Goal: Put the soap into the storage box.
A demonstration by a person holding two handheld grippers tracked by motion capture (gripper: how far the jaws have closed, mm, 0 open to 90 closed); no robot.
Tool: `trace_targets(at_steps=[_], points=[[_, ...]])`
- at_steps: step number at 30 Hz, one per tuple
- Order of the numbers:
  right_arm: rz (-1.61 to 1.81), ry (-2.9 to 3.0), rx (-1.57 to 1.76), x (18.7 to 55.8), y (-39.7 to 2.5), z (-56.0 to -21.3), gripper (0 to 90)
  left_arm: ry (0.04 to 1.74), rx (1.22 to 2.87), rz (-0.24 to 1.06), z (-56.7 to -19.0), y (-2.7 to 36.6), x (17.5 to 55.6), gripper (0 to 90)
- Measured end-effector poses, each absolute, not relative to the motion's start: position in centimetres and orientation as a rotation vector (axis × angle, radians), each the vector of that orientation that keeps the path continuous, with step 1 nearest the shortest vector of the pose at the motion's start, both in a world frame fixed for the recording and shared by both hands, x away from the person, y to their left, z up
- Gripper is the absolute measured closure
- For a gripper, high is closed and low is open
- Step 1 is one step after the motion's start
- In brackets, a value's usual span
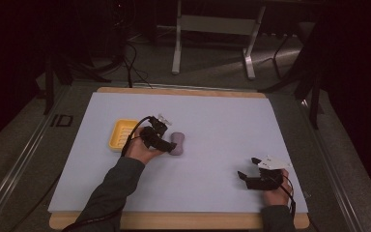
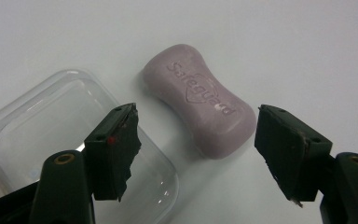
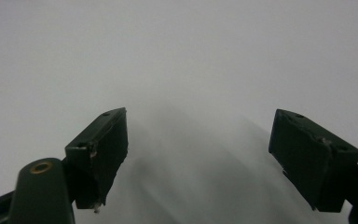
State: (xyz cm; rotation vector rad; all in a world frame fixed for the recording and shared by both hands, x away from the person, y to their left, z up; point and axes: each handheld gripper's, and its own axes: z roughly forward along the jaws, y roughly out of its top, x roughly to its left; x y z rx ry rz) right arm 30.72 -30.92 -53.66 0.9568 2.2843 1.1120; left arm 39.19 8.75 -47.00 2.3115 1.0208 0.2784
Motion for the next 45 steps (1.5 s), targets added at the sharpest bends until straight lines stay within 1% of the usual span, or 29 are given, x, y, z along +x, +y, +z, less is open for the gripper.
trace_targets(at_steps=[9,15,16,26,28,33,36,45], points=[[1.111,2.285,0.956,30.7,-30.9,-53.7,19.2,1.015,2.324,0.274,-47.2,7.7,39.6,26.2],[1.110,2.286,0.953,30.7,-30.9,-53.7,19.2,1.054,2.342,0.308,-47.2,7.1,40.1,15.9],[1.110,2.286,0.953,30.7,-30.9,-53.7,19.2,1.057,2.339,0.306,-47.2,7.1,40.2,15.4],[1.106,2.288,0.948,30.7,-30.9,-53.7,19.2,1.116,2.324,0.268,-47.4,6.8,41.4,15.0],[1.106,2.288,0.947,30.7,-30.9,-53.7,19.2,1.110,2.321,0.236,-47.5,6.6,41.6,16.1],[1.106,2.289,0.948,30.7,-30.8,-53.7,19.2,1.124,2.334,0.221,-47.7,6.0,42.0,17.3],[1.106,2.289,0.948,30.7,-30.9,-53.7,19.2,1.148,2.311,0.206,-47.8,5.8,42.3,15.1],[1.107,2.289,0.947,30.7,-30.9,-53.7,19.2,1.186,2.320,0.183,-48.7,4.5,43.0,8.4]])
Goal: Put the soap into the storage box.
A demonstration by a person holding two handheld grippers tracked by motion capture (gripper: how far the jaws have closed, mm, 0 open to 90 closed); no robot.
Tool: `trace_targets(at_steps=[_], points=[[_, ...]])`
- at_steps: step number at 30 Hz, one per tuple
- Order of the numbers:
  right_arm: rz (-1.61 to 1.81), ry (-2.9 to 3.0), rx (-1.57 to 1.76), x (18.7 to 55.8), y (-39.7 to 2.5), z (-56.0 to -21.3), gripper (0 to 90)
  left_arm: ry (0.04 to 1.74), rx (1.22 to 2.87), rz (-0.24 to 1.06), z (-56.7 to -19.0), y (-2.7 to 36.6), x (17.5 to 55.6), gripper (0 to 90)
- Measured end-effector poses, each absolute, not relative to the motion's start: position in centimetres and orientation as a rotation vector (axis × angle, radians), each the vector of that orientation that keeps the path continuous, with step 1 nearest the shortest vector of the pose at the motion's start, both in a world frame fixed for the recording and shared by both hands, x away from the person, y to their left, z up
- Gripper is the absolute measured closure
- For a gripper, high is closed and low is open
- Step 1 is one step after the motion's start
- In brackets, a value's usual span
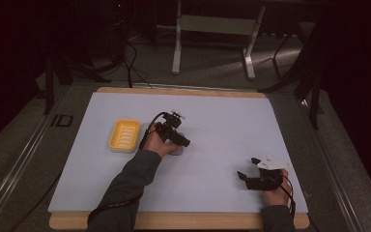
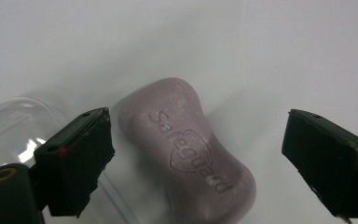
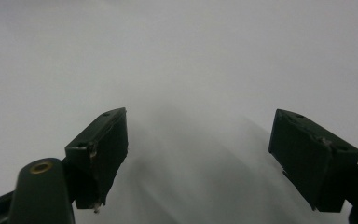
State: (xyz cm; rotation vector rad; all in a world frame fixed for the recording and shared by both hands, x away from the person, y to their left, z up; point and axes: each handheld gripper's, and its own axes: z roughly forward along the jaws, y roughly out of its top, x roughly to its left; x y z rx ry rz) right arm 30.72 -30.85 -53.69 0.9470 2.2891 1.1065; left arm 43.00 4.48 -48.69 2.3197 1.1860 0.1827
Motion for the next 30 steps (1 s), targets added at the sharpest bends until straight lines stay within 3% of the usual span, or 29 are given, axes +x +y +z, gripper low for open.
trace_targets(at_steps=[11,21,30], points=[[1.100,2.294,0.945,30.7,-30.8,-53.7,19.2,1.246,2.368,0.148,-50.1,3.9,43.6,8.9],[1.098,2.294,0.945,30.7,-30.8,-53.7,19.1,1.324,2.361,0.136,-51.0,4.0,44.2,21.2],[1.095,2.297,0.945,30.7,-30.7,-53.7,19.1,1.286,2.410,0.134,-50.6,3.4,44.1,38.6]])
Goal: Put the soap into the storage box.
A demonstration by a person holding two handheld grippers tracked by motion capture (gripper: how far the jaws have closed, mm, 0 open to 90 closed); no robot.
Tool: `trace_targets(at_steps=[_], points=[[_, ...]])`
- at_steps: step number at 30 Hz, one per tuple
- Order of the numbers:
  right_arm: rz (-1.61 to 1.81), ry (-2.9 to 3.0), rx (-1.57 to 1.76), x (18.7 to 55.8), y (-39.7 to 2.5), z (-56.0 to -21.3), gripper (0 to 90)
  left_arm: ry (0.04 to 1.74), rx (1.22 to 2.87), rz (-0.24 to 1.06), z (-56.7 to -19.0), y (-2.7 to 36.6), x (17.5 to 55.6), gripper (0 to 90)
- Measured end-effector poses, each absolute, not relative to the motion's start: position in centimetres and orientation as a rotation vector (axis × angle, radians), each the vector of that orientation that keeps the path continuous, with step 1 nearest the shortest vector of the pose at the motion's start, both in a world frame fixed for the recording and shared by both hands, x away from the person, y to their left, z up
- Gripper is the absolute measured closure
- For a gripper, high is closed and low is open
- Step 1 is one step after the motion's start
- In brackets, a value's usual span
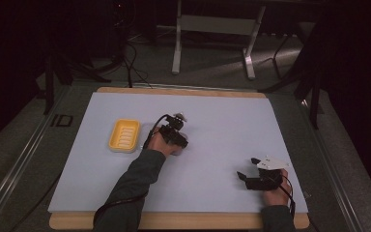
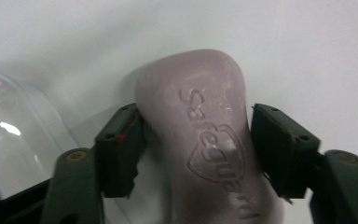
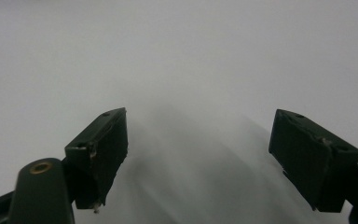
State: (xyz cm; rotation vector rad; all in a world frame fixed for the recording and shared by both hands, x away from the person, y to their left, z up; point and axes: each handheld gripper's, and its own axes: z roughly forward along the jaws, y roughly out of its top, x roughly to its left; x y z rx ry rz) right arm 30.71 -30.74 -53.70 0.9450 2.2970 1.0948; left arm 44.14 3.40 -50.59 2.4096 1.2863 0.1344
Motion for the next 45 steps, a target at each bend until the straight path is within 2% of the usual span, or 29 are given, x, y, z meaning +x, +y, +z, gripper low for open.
trace_targets(at_steps=[3,7,18,45], points=[[1.095,2.297,0.945,30.7,-30.7,-53.7,19.1,1.266,2.436,0.124,-50.5,3.2,44.1,45.0],[1.094,2.297,0.944,30.7,-30.7,-53.7,19.1,1.246,2.473,0.134,-50.4,2.9,44.0,46.9],[1.088,2.302,0.938,30.7,-30.7,-53.7,19.0,1.182,2.614,0.166,-50.2,1.8,44.3,46.8],[1.086,2.303,0.935,30.8,-30.7,-53.7,19.0,1.115,2.695,0.144,-49.6,0.9,44.4,49.7]])
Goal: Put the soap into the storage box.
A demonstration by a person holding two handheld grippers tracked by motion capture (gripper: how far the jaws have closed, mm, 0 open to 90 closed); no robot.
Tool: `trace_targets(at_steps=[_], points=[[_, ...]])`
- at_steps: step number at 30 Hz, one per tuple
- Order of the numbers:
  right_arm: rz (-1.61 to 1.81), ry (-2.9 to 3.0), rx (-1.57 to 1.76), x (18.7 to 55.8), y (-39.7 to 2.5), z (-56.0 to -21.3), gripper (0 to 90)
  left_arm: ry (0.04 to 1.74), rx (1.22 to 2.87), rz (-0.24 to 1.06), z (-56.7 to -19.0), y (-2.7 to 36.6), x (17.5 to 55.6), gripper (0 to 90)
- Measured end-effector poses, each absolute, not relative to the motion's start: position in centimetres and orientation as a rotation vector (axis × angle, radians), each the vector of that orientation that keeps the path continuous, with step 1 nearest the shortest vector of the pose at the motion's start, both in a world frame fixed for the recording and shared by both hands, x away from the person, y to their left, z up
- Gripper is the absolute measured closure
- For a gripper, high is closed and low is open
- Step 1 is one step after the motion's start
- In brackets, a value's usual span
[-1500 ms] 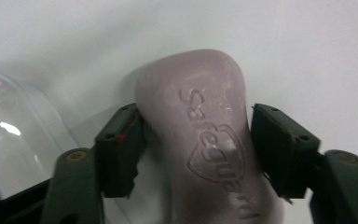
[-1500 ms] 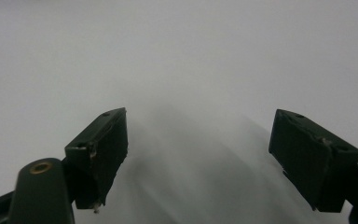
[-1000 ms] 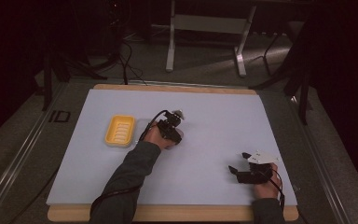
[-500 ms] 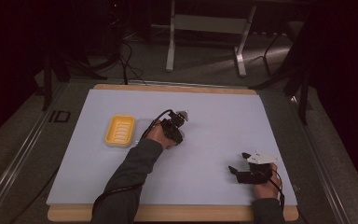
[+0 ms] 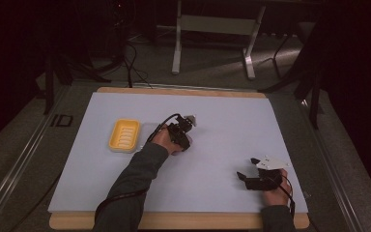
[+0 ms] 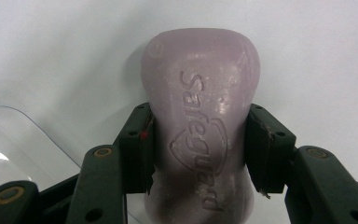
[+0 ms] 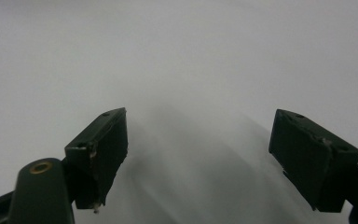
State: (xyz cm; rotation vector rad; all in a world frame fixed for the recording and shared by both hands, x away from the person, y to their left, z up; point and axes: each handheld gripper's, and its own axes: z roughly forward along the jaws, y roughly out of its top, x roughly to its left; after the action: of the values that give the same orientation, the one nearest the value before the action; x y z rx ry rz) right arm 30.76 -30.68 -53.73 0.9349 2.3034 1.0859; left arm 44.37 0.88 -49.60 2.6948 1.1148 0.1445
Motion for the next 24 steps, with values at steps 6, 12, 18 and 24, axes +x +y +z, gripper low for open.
trace_targets(at_steps=[6,12,18,24], points=[[1.086,2.303,0.936,30.8,-30.7,-53.7,19.1,1.114,2.687,0.163,-49.0,0.9,44.3,49.8],[1.086,2.303,0.936,30.7,-30.7,-53.7,19.0,1.099,2.690,0.167,-48.3,0.9,44.2,49.8],[1.087,2.304,0.935,30.7,-30.7,-53.7,19.0,1.094,2.677,0.178,-47.6,1.1,44.1,49.8],[1.086,2.303,0.935,30.7,-30.7,-53.7,19.1,1.087,2.671,0.194,-46.8,1.4,43.8,49.8]])
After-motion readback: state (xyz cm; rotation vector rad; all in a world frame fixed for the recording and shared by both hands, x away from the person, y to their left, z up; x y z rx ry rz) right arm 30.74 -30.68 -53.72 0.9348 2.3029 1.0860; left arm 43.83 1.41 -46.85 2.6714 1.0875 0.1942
